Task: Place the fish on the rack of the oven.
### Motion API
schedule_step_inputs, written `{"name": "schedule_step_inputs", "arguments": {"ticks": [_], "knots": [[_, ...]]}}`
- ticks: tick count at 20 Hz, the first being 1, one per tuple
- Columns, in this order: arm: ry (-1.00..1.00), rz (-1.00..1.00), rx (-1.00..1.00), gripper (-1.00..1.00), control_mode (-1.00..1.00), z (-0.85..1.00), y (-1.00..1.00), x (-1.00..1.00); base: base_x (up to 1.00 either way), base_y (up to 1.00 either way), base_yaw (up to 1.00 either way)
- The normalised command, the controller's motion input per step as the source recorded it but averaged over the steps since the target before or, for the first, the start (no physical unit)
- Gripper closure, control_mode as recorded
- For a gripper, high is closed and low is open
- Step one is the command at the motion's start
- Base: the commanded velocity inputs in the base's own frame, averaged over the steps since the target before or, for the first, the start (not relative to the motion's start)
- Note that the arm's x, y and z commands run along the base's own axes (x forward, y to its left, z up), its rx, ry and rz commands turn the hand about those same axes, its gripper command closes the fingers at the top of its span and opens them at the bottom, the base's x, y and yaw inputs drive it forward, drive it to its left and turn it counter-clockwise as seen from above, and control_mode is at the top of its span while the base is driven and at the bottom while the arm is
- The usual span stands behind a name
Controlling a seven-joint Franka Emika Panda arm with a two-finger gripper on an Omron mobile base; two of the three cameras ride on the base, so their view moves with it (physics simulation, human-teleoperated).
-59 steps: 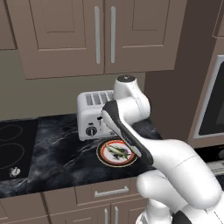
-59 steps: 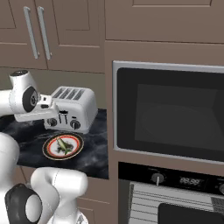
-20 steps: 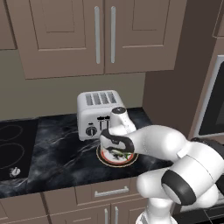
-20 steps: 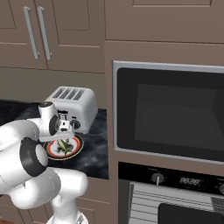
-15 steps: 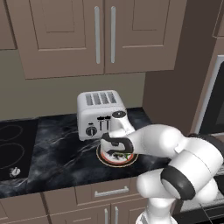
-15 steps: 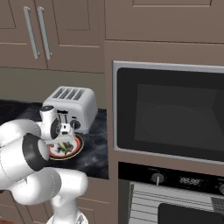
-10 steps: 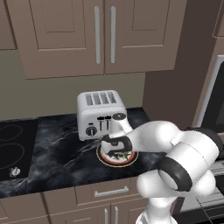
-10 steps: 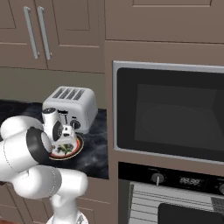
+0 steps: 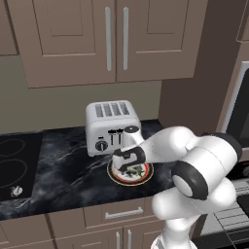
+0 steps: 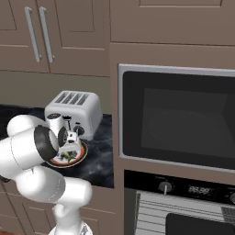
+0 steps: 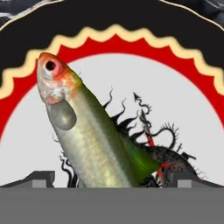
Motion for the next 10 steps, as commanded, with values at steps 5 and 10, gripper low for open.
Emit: {"name": "schedule_step_inputs", "arguments": {"ticks": [5, 10], "knots": [[0.0, 0.0, 0.0, 1.0, -1.0, -0.06, -0.01, 0.0, 0.0, 0.0, 0.0], [0.0, 0.0, 0.0, 1.0, -1.0, 0.0, -0.05, 0.0, 0.0, 0.0, 0.0]]}}
